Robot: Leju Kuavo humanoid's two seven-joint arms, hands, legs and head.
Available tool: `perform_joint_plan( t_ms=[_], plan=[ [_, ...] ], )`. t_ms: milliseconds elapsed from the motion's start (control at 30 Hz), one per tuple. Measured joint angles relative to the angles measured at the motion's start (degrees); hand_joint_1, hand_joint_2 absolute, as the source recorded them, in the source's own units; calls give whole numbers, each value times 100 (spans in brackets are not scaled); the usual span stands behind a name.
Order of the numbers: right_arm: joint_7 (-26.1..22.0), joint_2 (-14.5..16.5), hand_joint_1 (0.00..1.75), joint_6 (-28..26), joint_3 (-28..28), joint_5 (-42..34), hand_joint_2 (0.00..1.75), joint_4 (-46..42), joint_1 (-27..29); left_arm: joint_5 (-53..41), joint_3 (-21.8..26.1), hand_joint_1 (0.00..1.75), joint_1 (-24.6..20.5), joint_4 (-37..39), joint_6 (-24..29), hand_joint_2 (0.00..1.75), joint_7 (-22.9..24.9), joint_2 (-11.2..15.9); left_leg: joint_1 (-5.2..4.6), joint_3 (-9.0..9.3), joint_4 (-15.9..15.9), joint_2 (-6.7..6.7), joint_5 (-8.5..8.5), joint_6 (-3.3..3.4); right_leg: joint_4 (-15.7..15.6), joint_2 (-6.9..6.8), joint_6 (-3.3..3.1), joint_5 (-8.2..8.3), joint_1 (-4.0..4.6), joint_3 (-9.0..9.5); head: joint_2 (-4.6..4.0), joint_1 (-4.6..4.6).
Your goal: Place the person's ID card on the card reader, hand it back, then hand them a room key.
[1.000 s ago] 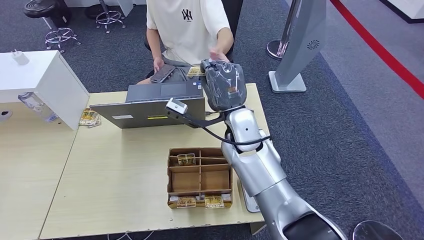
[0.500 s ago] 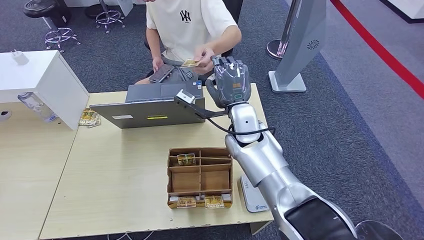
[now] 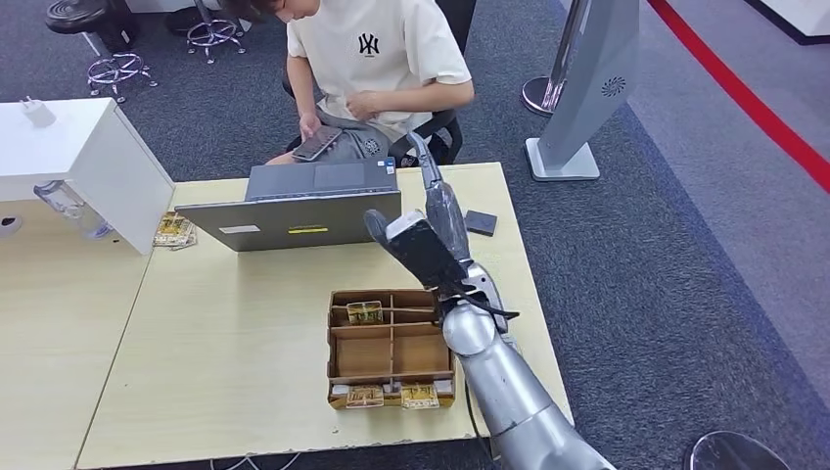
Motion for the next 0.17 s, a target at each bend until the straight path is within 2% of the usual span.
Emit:
perform_joint_plan(
  t_ms=[67,133,167],
  plan=[
    [-165,-80,0,1043,294,-1261,0,-452,297,26,29,0,34,0,37,0,-29,5,0,-1,0,1,-1,1,-1,0,0,0,0,-2,0,-1],
    [-337,-208,0,1910,585,-1991,0,-841,552,33,69,0,51,0,55,0,-47,13,0,-1,0,-2,-1,1,-2,-3,0,0,0,-1,0,-1],
    [-378,-244,0,2091,655,-2122,0,-929,612,33,81,0,55,0,58,0,-51,15,0,-2,0,-2,-1,2,-2,-4,0,0,0,0,0,0]
  ],
)
